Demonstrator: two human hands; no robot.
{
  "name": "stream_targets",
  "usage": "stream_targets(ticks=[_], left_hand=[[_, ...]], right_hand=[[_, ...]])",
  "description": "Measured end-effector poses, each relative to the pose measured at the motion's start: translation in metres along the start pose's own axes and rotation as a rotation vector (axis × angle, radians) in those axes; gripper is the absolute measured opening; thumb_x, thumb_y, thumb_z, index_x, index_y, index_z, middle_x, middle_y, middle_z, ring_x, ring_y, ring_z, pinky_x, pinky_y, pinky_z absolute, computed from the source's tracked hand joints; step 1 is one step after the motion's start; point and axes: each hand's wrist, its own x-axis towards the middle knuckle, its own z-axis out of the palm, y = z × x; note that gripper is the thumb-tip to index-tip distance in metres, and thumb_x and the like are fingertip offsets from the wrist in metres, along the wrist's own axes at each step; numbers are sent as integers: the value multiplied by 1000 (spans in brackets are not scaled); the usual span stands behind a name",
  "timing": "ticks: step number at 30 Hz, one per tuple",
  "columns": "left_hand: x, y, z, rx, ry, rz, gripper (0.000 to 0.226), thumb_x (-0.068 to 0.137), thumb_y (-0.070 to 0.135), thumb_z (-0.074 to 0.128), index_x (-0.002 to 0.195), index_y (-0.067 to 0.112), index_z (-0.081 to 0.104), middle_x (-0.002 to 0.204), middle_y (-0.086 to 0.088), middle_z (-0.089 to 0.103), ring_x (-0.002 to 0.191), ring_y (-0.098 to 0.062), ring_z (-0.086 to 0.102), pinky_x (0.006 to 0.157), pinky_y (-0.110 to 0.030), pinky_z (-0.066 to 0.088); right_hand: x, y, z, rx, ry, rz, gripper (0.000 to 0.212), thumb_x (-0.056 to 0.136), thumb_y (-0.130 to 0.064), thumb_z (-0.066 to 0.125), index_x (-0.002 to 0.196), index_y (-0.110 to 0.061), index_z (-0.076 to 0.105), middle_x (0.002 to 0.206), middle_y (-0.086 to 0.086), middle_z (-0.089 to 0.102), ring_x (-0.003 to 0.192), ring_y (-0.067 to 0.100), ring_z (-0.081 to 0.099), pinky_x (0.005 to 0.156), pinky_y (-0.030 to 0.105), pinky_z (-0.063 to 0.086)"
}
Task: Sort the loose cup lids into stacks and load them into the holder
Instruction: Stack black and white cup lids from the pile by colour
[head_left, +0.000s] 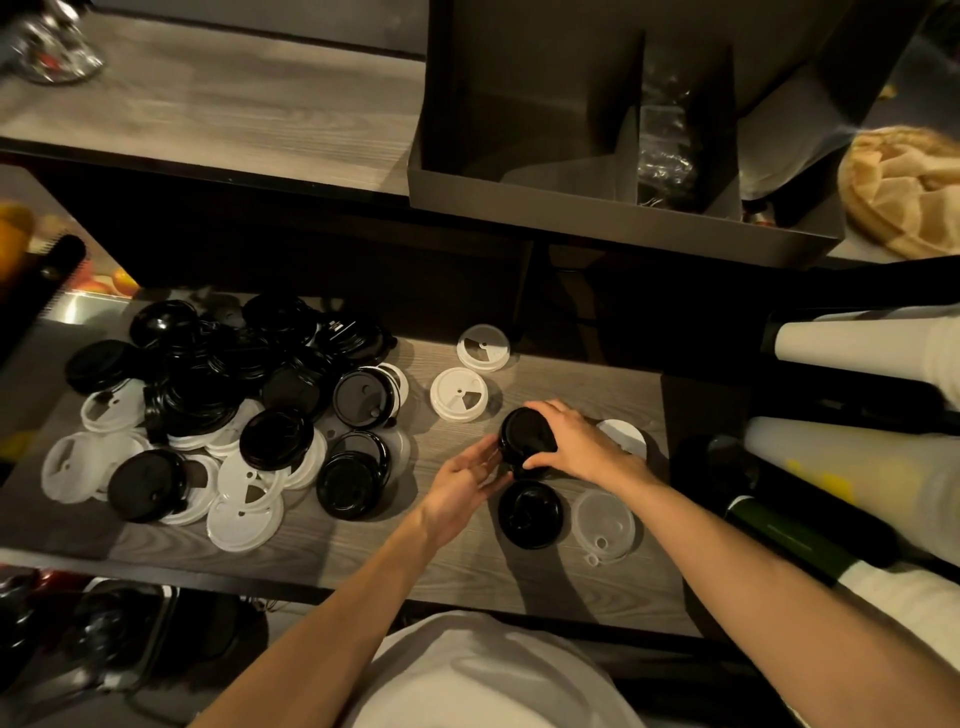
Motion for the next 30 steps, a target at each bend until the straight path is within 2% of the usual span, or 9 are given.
stream_targets(ticks=[5,7,9,11,14,18,23,26,30], left_hand=[[2,14,-7,158,117,77,37,100,-14,40,131,0,55,127,-21,62,104,-26,67,90,-34,59],[7,17,-19,424,303,151,34,97,-12,46,113,12,64,117,-20,66,88,-22,68,73,-33,60],[9,24,-29,761,459,274,29,95,-3,54,102,23,65,110,-10,67,92,-22,68,77,-33,56],[8,32,-31,1027,522,349,28,94,1,55,113,21,63,115,-6,61,102,-26,65,85,-35,53],[9,38,-24,1348,462,305,63,96,2,51,151,31,38,136,-12,41,114,-32,57,86,-38,54],[10,40,-22,1677,374,113,84,96,7,56,158,45,14,147,-15,26,130,-37,42,90,-38,55],[-1,33,-26,1586,467,286,44,97,20,59,138,22,42,129,-9,38,117,-29,49,82,-37,58],[1,31,-31,1483,516,326,60,85,30,77,131,18,40,130,-3,41,119,-24,50,82,-33,58],[12,39,-23,1408,526,322,90,80,34,82,151,16,31,148,-1,40,135,-28,41,107,-43,47]], right_hand=[[4,-13,-9,-36,-35,39,109,77,-59,82,162,-22,24,164,5,33,150,28,33,116,47,37],[12,-25,-13,-4,57,32,98,85,-62,74,161,-22,27,164,5,34,150,27,34,117,45,36],[24,-40,-18,-21,103,-19,81,95,-53,66,159,-18,32,162,6,37,148,26,37,117,41,36],[41,-54,-22,-26,86,-54,68,101,-42,62,158,-17,34,161,6,38,146,27,40,116,41,37],[66,-66,-22,-65,50,6,63,105,-38,56,160,-22,31,162,3,29,144,32,41,116,49,39],[81,-60,-19,-237,45,66,54,106,-39,51,157,-25,38,158,7,24,143,36,35,118,53,33],[78,-45,-19,-282,121,-32,35,97,-28,70,128,-17,60,142,3,39,123,27,55,104,43,45],[83,-42,-23,-157,114,-4,70,79,-31,88,135,-17,48,140,1,43,120,28,56,97,43,49],[94,-47,-21,-175,58,4,100,77,-29,90,158,-23,31,155,2,35,136,34,41,111,50,43]])
